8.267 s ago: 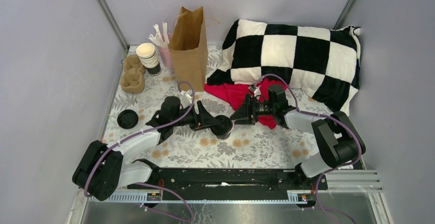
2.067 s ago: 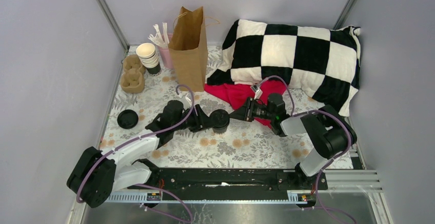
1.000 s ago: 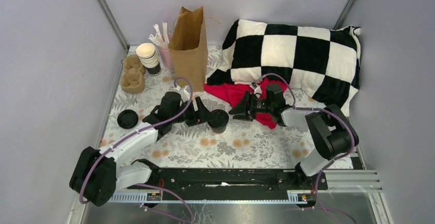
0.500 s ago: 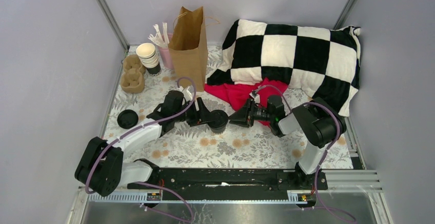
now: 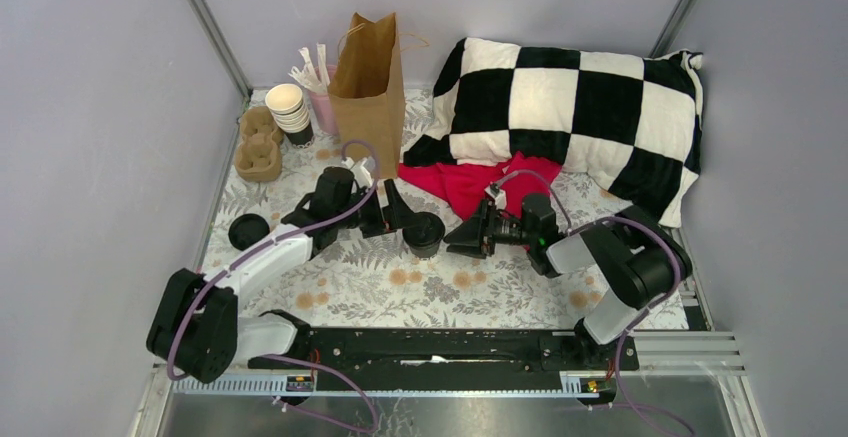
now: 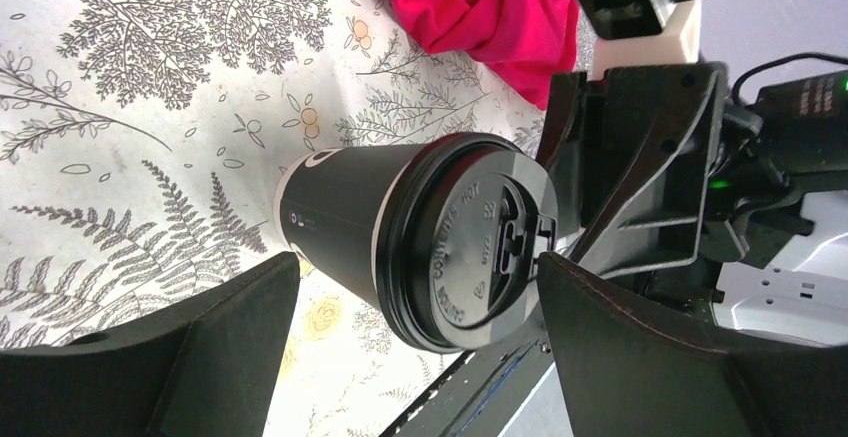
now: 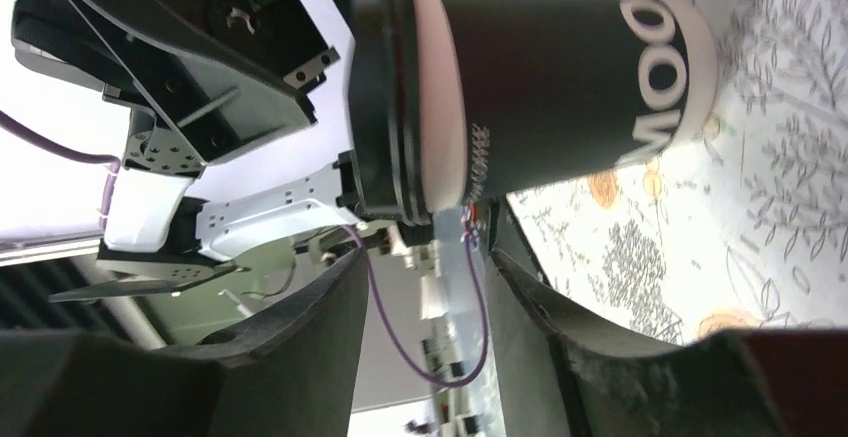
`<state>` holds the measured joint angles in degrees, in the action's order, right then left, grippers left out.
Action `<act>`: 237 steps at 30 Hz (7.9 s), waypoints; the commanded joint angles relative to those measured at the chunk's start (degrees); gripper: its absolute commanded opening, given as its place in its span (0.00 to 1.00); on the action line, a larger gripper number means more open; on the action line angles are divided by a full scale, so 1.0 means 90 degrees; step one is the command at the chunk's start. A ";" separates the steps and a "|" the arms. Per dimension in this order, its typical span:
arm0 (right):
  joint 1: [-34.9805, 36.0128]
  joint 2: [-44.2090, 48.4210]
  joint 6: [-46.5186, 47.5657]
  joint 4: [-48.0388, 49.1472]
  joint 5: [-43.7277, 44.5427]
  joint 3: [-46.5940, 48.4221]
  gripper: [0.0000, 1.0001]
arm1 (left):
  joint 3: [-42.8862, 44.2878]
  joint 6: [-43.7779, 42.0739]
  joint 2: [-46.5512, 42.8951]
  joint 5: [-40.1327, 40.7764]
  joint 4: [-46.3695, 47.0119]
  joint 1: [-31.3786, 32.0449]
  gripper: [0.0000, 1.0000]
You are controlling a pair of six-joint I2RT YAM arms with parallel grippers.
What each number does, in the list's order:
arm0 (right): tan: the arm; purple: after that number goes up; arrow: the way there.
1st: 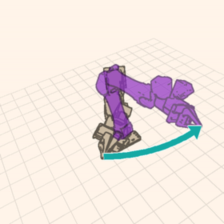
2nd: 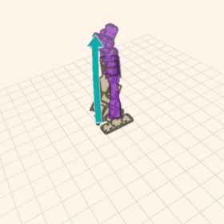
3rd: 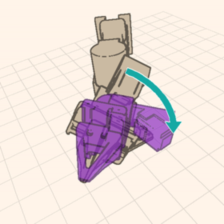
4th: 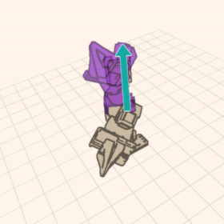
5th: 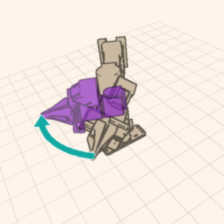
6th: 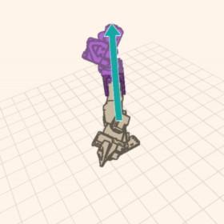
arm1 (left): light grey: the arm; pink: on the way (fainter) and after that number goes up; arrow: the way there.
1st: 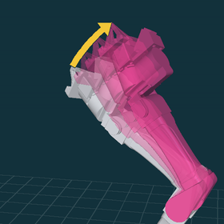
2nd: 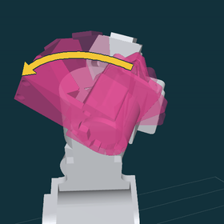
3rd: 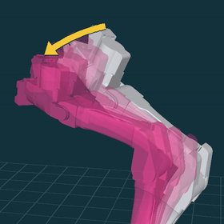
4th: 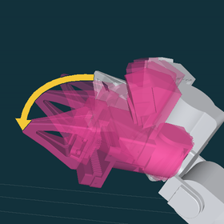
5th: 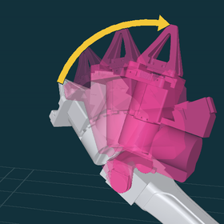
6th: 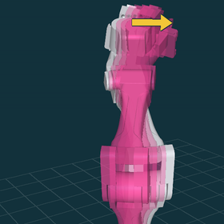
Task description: Pack the takeout coffee
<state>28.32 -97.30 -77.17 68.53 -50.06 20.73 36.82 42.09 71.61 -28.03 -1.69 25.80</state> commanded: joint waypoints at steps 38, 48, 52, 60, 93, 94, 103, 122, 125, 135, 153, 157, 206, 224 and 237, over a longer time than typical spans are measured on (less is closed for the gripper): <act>-0.0402 -0.0229 0.2085 -0.2469 -0.0323 0.1602 0.47 | -0.0741 0.0291 -0.0255 -0.0228 0.0693 -0.0054 0.48; -0.0378 -0.0634 0.2312 -0.2333 0.0038 0.1179 0.40 | -0.1334 0.0360 -0.0124 -0.0123 0.1089 -0.0096 0.42; -0.0329 -0.1174 0.2145 -0.1692 0.0194 0.0858 0.36 | -0.1629 0.0430 -0.0165 -0.0105 0.1230 -0.0112 0.42; -0.0296 -0.1717 0.2433 -0.1420 0.0975 0.0198 0.34 | -0.1949 0.0413 -0.0319 -0.0081 0.1215 -0.0214 0.42; 0.2641 -0.0007 0.7624 -1.2185 0.6379 0.7147 1.00 | 0.0505 -0.0244 -0.4043 0.0869 -0.3427 -0.0354 0.99; 0.2647 -0.0047 0.7614 -1.2090 0.6169 0.7203 1.00 | 0.0473 -0.0243 -0.4113 0.0855 -0.3474 -0.0354 0.99; 0.2807 -0.0445 0.7461 -1.2096 0.5699 0.7598 1.00 | 0.0364 -0.0250 -0.4218 0.0675 -0.3464 -0.0357 0.99; 0.3187 -0.0936 0.7376 -1.2203 0.6433 0.7838 0.97 | 0.0317 -0.0218 -0.4426 0.0584 -0.3560 -0.0352 0.99; 0.3223 -0.0906 0.7387 -1.2230 0.6573 0.7869 0.98 | 0.0307 -0.0208 -0.4454 0.0585 -0.3574 -0.0356 0.99; 0.3240 -0.0944 0.7382 -1.2220 0.6468 0.7908 0.98 | 0.0328 -0.0184 -0.4448 0.0602 -0.3572 -0.0356 0.99; 0.3248 -0.0767 0.7245 -1.2145 0.6838 0.7834 0.81 | 0.0378 -0.0198 -0.4503 0.0605 -0.3643 -0.0356 0.99; 0.3250 -0.0399 0.7112 -1.2112 0.7186 0.7711 0.80 | 0.0447 -0.0251 -0.4474 0.0642 -0.3694 -0.0356 0.99; -0.0857 0.3033 0.6547 -1.3604 0.8112 0.6293 1.00 | 0.1343 -0.0704 -0.3419 0.0723 -0.3477 -0.0357 0.99; 0.0812 0.2509 0.6341 -1.2460 0.4870 0.6208 1.00 | 0.6126 -0.0596 0.0599 0.2765 -0.4964 -0.1938 0.95; -0.0012 0.2126 0.7370 -1.3096 0.5041 0.7507 1.00 | 0.7099 -0.0604 0.1813 0.3291 -0.4710 -0.3655 0.91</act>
<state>30.65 -77.43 -14.70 -46.41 -3.84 86.26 100.42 33.12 91.26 -0.19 -46.11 1.85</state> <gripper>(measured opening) 0.994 0.916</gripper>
